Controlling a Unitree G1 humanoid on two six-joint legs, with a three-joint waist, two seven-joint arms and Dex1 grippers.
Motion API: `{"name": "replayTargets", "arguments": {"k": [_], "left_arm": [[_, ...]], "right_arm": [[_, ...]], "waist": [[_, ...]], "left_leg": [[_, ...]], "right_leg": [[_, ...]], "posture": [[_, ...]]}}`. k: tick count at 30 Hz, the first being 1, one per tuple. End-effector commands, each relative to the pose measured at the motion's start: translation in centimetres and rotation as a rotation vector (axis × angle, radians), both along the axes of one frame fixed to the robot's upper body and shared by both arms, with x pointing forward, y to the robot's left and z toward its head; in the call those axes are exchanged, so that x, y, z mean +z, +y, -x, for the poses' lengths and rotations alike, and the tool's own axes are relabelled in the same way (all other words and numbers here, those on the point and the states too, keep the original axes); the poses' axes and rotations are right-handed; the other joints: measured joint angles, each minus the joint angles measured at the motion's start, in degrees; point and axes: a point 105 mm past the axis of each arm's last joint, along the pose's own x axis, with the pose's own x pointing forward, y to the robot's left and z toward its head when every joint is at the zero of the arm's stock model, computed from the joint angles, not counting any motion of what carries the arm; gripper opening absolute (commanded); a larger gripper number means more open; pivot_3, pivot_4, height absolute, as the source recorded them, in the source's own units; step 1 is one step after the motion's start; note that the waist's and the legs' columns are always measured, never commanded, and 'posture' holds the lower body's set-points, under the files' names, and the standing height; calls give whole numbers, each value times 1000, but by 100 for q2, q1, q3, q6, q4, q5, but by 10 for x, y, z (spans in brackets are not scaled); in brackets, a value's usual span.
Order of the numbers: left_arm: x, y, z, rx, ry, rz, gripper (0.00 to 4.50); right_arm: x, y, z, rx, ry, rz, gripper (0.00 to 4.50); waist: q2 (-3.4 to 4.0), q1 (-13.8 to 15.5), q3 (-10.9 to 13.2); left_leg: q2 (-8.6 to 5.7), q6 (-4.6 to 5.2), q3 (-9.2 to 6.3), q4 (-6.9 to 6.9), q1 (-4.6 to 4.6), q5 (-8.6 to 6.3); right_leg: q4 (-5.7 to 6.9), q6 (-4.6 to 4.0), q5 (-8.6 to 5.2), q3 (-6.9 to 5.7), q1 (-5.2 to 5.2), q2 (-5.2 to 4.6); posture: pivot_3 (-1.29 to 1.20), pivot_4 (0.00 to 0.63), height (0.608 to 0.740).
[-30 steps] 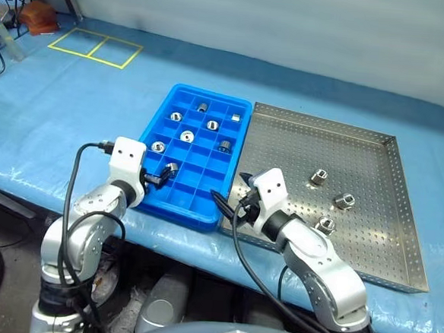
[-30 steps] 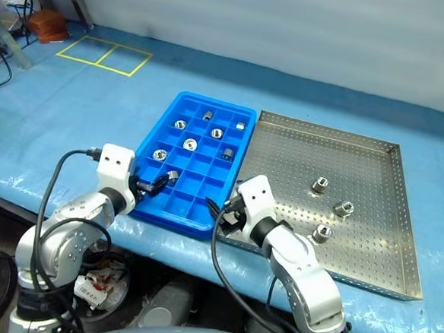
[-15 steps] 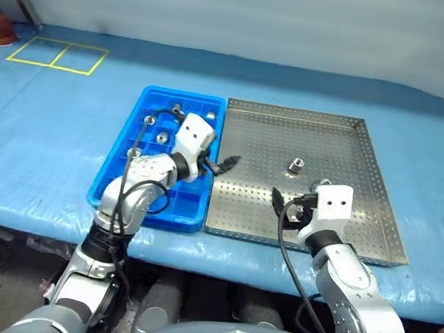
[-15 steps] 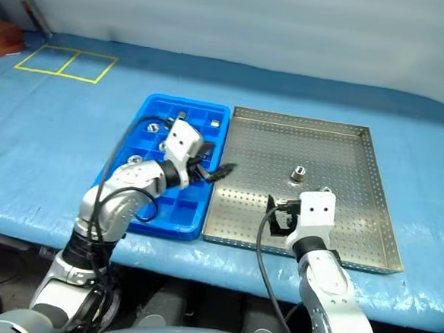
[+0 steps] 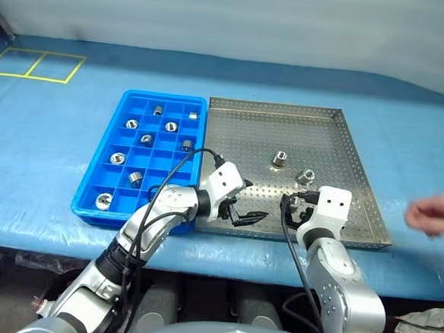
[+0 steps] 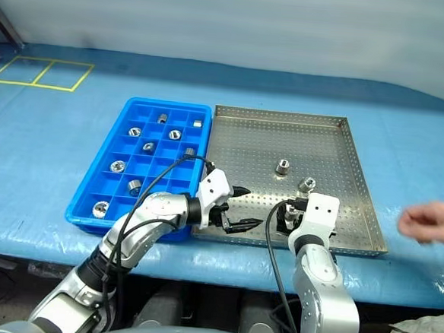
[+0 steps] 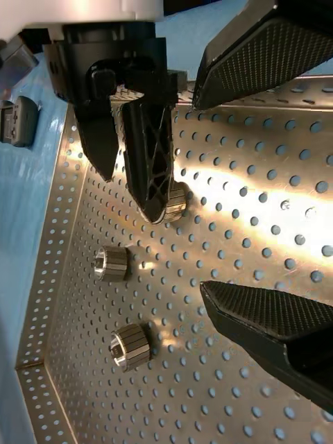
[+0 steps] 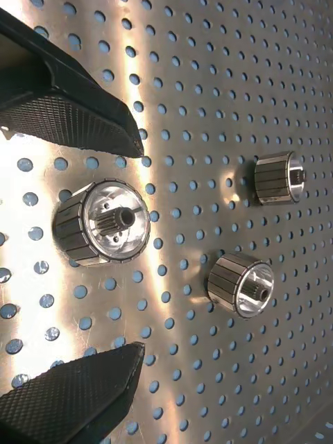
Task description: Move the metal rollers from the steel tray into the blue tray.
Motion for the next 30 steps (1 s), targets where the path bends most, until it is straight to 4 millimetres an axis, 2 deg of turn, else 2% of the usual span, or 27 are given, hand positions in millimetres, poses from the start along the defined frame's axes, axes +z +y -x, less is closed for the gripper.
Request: {"name": "replayTargets", "arguments": {"k": [1,6,7,9,14,30], "left_arm": [[14,-5,3,-17,-63,33,4266],[14,-5,3,-17,-63,33,4266],[14,-5,8,-7,-47,46,4266],[13,-3,14,12,-29,60,4266],[13,-1,16,26,-21,60,4266],[14,-4,20,15,-13,67,4266]], "right_arm": [[10,-4,-3,-21,-52,5,4500],[10,-4,-3,-21,-53,4,4500],[6,-4,-4,-16,-41,-1,4500],[2,-2,-6,-2,-22,-2,4500],[-1,0,-6,11,-10,-6,4500],[3,11,-11,59,-27,-6,4500]], "waist": [[0,3,0],[1,-3,-1],[2,-1,-2],[3,14,-2],[4,103,-2],[4,121,-2]], "left_leg": [[0,0,0,1,0,0],[-1,1,0,0,0,0],[-1,1,1,1,0,0],[0,5,1,0,1,2],[0,2,-3,3,3,0],[-4,-9,-2,5,2,-6]], "right_leg": [[0,0,0,0,0,0],[1,0,0,0,0,0],[2,0,0,0,0,1],[3,0,0,2,0,2],[10,-1,-2,-2,1,0],[11,1,-2,-2,0,-5]], "posture": [[-99,150,740],[-99,150,740],[-19,150,740],[-19,150,740],[-4,150,740],[6,150,740]]}}
